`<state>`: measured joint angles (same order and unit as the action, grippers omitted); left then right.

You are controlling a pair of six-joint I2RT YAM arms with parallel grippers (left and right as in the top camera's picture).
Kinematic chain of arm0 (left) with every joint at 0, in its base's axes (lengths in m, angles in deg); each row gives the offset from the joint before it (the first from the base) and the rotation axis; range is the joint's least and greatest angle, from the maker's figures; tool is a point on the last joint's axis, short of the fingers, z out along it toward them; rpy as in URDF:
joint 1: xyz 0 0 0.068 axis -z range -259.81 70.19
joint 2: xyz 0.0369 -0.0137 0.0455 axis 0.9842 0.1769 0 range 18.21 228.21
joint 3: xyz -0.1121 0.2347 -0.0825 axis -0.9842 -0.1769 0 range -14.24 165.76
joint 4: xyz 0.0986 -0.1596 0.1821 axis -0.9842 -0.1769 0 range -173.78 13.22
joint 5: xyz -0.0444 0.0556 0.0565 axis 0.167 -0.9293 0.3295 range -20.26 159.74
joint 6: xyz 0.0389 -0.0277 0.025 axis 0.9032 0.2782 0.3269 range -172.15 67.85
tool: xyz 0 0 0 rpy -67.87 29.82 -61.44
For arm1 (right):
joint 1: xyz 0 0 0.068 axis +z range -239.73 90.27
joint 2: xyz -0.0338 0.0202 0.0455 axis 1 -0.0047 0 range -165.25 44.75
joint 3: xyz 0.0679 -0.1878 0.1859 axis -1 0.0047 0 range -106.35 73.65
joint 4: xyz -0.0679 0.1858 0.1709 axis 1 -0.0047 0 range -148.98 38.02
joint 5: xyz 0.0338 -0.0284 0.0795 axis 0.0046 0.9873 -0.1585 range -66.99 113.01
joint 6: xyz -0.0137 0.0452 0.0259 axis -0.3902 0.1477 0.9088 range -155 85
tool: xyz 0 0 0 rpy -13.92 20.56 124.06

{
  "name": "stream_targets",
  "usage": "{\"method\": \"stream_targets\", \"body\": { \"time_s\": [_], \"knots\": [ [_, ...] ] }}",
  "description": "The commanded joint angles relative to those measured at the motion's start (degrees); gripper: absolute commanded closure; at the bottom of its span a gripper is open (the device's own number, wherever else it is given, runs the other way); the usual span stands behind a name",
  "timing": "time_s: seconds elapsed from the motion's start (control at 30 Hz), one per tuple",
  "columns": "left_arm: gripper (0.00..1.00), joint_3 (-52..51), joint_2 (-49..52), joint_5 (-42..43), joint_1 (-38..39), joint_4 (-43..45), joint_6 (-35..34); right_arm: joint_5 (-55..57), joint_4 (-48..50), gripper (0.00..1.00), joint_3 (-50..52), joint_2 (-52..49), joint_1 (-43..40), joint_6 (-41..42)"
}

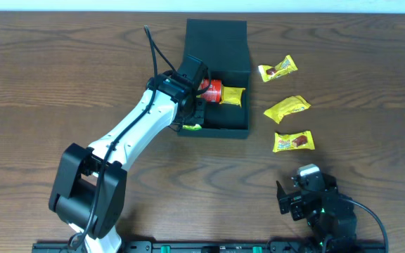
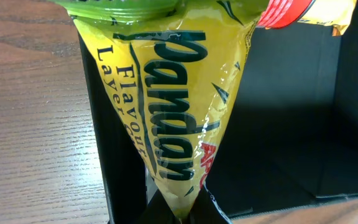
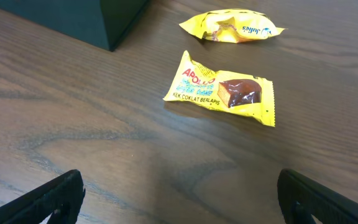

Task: Pack container
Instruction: 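Lower the Pandan snack into the box's front-left corner and release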

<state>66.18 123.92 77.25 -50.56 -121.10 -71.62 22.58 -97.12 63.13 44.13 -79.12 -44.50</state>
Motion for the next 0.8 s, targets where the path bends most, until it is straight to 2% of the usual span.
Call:
{"method": "stream_targets", "body": {
  "time_s": [0.0, 0.33, 0.77],
  "knots": [
    [0.94, 2.1, 0.4, -0.1, -0.1, -0.7, -0.3, 0.2, -0.1, 0.01, 0.5, 0.3, -0.5, -0.4],
    [0.94, 4.5, 0.7, -0.7, -2.4, -0.9, -3.0, 0.2, -0.1, 0.01, 0.5, 0.3, -0.5, -0.4],
    [0.94, 4.6, 1.9, 1.5, -3.3, -2.1, -2.8, 0.2, -0.1, 0.01, 0.5, 0.3, -0.5, -0.4]
  ]
}}
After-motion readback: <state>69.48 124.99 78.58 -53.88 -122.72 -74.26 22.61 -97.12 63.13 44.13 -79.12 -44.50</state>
